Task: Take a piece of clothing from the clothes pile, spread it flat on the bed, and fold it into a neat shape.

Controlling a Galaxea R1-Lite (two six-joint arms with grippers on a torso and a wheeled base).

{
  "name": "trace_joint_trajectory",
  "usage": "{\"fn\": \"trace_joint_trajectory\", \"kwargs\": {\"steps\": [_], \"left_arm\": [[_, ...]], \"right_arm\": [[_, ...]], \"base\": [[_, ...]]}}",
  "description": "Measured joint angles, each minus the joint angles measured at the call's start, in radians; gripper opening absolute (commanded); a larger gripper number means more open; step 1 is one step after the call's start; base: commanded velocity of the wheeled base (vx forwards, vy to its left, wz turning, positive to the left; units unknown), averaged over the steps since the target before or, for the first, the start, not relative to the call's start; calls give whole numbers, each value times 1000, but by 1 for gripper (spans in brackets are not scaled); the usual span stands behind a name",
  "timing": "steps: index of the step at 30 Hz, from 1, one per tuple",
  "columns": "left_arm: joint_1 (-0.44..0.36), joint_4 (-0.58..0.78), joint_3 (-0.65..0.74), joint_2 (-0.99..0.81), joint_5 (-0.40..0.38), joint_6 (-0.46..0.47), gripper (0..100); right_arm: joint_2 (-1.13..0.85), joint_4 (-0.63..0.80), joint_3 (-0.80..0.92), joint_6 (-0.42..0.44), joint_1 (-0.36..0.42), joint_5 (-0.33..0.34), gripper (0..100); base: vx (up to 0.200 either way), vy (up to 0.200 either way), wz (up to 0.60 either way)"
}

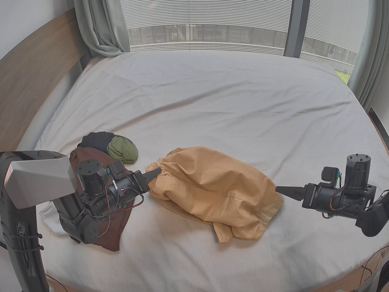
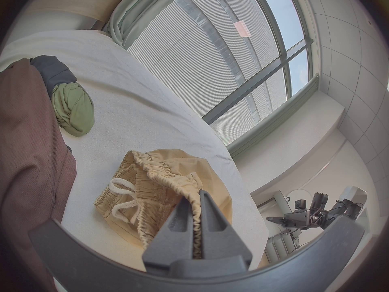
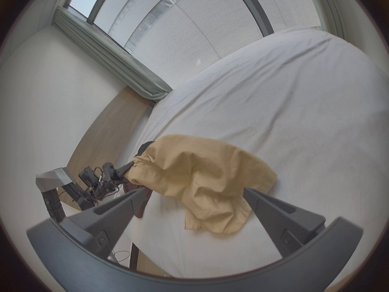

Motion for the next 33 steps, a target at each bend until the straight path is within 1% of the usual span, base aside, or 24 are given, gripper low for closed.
{"fn": "trace_joint_trajectory", "kwargs": {"steps": [8,20,33], "left_arm": [[-1,0,0,4,0,2,0],[1,0,-1,6,0,1,0],[1,0,-3,6,-1,-1,0]], "right_arm": [[81,-24,3,21,1,13,100],[296,-253,30,89,1,7,100],[505,-451,35,149,1,-1,100]], "base": [[0,0,0],[0,0,0],[0,0,0]]}}
